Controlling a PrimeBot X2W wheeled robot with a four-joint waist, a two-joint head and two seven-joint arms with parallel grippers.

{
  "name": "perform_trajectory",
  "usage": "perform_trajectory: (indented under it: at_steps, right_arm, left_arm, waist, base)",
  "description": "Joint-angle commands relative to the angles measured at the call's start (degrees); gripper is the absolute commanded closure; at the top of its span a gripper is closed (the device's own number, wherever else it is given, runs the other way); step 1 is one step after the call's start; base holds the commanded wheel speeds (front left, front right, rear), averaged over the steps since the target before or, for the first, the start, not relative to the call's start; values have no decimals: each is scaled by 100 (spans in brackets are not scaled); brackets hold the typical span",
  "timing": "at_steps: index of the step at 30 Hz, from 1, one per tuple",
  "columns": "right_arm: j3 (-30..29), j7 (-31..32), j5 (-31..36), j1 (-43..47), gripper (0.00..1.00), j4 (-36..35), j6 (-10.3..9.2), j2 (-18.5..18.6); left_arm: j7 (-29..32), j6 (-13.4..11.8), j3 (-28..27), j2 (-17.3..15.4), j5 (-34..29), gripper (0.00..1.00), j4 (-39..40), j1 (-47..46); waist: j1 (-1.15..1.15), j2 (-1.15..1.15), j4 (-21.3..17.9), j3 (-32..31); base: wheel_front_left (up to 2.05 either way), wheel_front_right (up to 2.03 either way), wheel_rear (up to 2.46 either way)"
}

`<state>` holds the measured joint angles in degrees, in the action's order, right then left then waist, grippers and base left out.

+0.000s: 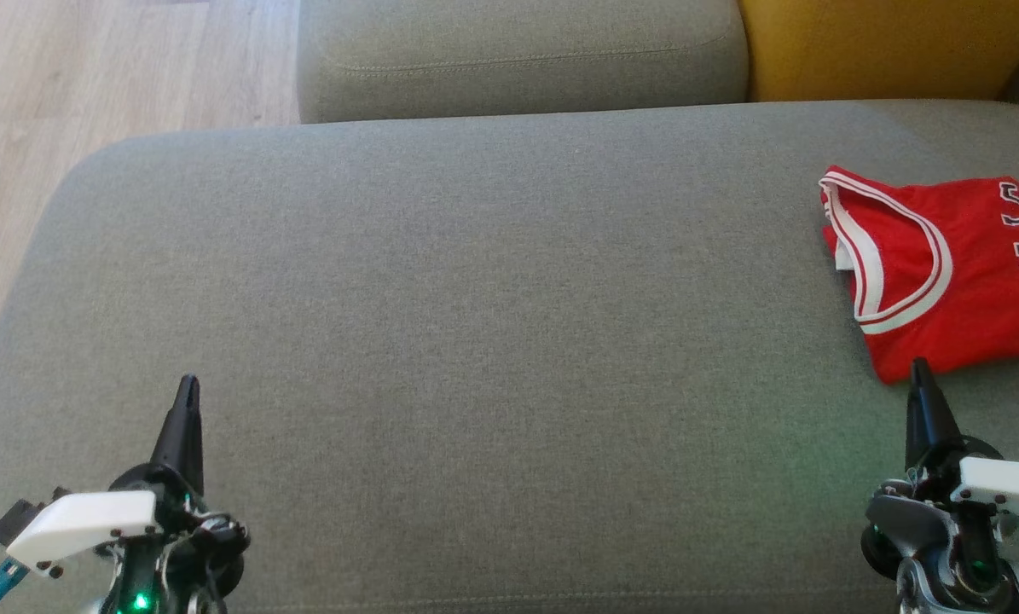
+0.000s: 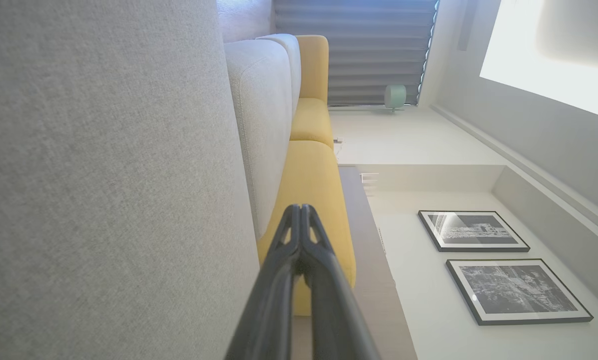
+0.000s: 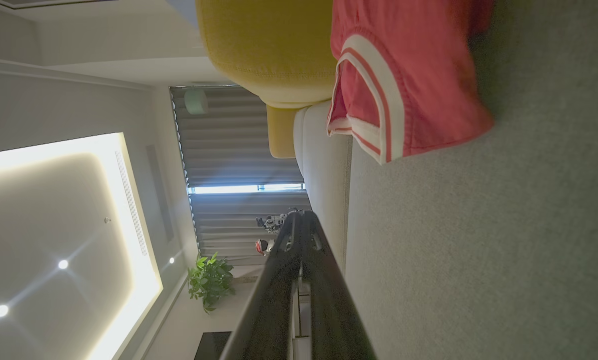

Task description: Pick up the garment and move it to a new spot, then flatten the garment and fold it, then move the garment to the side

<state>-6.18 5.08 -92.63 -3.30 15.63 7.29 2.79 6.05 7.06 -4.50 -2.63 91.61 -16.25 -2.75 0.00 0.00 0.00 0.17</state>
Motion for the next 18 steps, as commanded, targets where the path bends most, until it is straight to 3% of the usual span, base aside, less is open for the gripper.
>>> perform_trajectory:
  at_steps: [1, 18]
  right_arm:
    - [99, 33, -64, -276, 100, -168, 20, 106]
    - [70, 57, -40, -279, 100, -166, 20, 86]
  left_arm:
    - [46, 43, -205, -25, 53, 100, 219, -344]
    - [46, 43, -204, -25, 54, 100, 219, -344]
  waist:
    - [0, 0, 0, 0]
    - [0, 0, 0, 0]
  base:
    - [0, 0, 0]
    - [0, 0, 0]
